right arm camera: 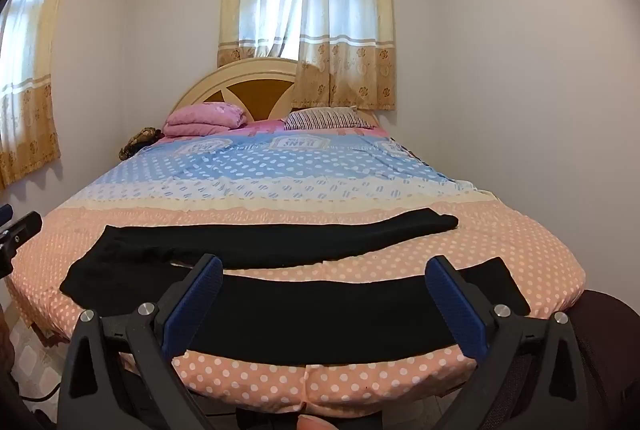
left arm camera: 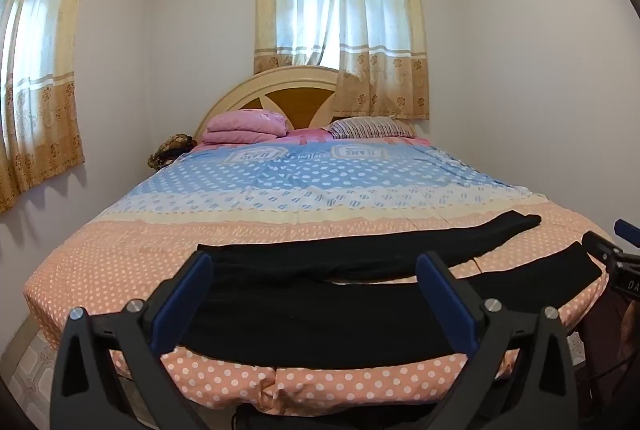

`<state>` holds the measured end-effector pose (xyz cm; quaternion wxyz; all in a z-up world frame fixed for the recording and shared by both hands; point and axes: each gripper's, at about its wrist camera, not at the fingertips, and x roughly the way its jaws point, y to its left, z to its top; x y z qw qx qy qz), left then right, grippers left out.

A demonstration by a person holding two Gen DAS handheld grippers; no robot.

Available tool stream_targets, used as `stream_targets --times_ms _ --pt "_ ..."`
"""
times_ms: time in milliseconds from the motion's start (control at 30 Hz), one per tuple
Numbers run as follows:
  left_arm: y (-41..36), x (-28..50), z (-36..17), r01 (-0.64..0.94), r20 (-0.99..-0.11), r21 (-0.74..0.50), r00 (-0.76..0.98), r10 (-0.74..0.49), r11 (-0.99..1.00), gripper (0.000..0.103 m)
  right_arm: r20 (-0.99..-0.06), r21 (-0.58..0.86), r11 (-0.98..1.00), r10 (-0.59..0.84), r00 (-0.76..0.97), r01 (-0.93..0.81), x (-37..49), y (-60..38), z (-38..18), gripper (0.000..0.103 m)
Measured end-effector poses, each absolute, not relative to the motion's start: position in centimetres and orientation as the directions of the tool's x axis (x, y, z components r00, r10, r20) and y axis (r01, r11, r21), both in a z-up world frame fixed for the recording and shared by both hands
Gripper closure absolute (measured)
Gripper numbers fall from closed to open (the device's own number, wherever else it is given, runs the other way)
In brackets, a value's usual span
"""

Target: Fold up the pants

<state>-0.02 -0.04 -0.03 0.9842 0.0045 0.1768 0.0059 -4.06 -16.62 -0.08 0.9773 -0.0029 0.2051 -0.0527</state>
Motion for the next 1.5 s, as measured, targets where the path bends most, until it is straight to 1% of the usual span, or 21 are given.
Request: stream_targets --times_ms 100,133,200,400,800,1500 --pt "-0.1 -0.1 0.0 -0.018 -0.349 0.019 0.937 0.023 1.0 0.0 -0.395 -0.022 0.994 -0.105 0.913 0.105 -4.1 -16.9 0.0 0.001" --pt "0.6 0.1 -0.4 0.003 -0.345 0.001 0.939 -0.003 1.0 0.0 -0.394 -0.023 0.994 -0.106 0.913 0.106 -4.1 -16.9 0.1 0.001" --pt "0.8 0.0 -0.4 0.007 -0.345 0.0 0.939 -0.006 1.0 0.0 -0.402 -0.032 0.994 -0.107 0.909 0.102 -4.0 -16.3 -0.4 0.001" --pt "1.3 0.1 -0.2 0.001 -0.354 0.008 0.935 0.002 1.0 0.0 -0.412 -0.031 0.994 -0.106 0.905 0.102 -3.8 -16.7 -0.9 0.001" --pt "1.0 0.9 -1.3 -0.012 -0.383 0.01 0.924 0.015 1.0 0.0 -0.427 -0.035 0.994 -0.111 0.897 0.106 -3.3 -16.6 -1.0 0.001" --pt "1.1 1.2 -1.5 -0.016 -0.392 0.015 0.92 0.021 1.0 0.0 -0.441 -0.041 0.993 -0.119 0.89 0.112 -2.9 -16.7 -1.4 0.001"
